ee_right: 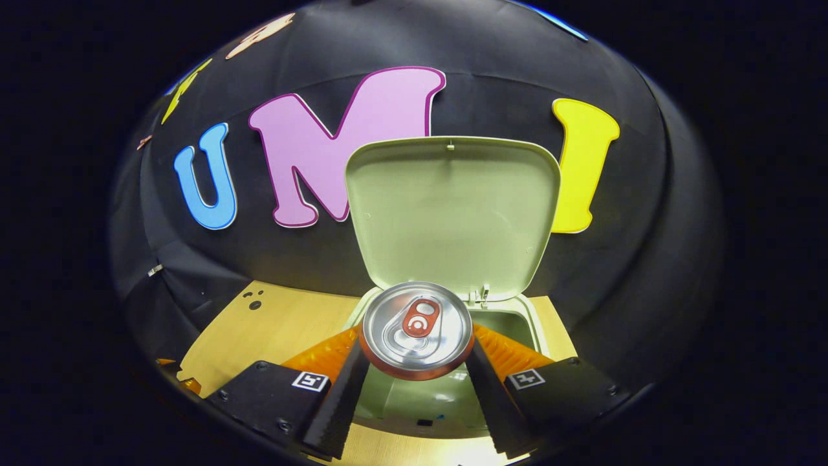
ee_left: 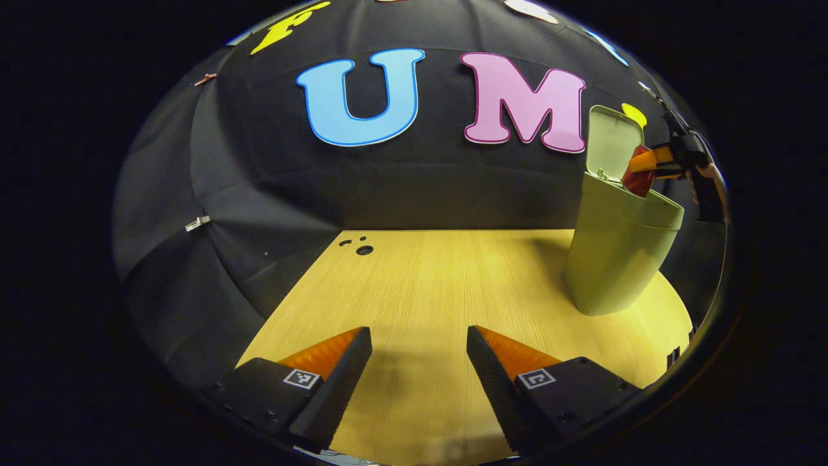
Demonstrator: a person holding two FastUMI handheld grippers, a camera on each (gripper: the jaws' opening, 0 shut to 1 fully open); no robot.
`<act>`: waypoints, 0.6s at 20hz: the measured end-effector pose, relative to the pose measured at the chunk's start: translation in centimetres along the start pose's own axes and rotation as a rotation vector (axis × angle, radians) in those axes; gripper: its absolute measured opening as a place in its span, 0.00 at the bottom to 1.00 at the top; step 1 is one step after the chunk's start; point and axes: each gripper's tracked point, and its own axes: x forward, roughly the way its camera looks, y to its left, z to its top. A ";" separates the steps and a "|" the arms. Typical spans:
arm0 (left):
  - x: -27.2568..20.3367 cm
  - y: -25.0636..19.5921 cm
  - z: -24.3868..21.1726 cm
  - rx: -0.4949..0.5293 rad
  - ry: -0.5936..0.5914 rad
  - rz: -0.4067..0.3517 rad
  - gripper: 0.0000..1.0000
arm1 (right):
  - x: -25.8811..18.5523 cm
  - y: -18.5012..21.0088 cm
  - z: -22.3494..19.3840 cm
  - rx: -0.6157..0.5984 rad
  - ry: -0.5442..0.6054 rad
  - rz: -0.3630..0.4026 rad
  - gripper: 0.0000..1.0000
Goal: Press the lid of the desktop garbage bin to open it, pick up the crumpled paper on the desktop and throw it into the bin, then pick up the pop can on the desktop and drop it into the bin, and finally close the garbage bin lid.
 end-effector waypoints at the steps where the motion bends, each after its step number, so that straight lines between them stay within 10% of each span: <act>1: -0.1 0.0 -0.2 -0.005 0.001 -0.001 0.96 | 0.0 0.0 0.1 -0.003 -0.002 -0.005 0.84; 12: -0.7 1.5 -0.9 -0.036 0.001 0.015 0.95 | -3.3 -0.2 7.8 -0.043 -0.173 -0.045 0.95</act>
